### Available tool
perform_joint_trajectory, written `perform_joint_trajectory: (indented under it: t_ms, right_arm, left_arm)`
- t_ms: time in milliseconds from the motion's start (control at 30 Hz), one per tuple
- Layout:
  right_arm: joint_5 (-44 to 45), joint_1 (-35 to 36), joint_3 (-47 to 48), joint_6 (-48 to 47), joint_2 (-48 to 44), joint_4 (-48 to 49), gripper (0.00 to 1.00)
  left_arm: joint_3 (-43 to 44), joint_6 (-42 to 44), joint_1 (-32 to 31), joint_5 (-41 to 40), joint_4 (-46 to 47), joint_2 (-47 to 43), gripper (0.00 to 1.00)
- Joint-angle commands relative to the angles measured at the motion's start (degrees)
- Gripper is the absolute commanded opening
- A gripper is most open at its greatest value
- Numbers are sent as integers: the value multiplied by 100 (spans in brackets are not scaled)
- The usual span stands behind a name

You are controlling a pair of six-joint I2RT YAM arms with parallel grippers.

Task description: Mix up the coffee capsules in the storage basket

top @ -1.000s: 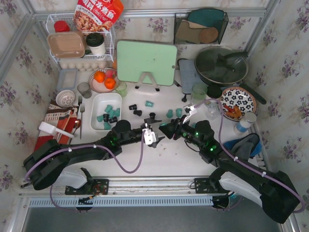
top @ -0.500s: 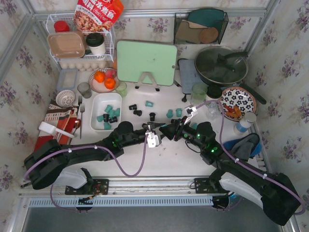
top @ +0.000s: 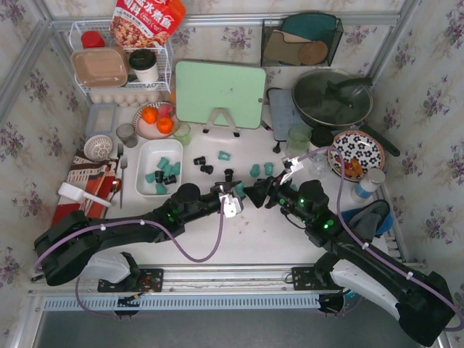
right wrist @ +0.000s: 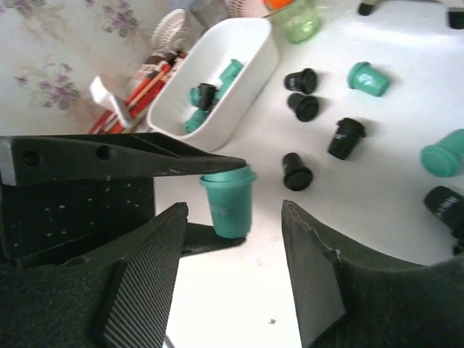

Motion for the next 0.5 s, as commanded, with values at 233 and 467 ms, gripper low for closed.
perform_joint_trajectory:
  t_ms: [233,467]
  right_arm:
    - [1901,9,479,-1752,891,-1123,57]
    - [1193,32,563,-1889,2078,-98,59]
  left_arm:
    - [165,-1849,1387,-2546,-1128,-441,13]
    - [155,-3338,2813,-3066,-1981,-521,14]
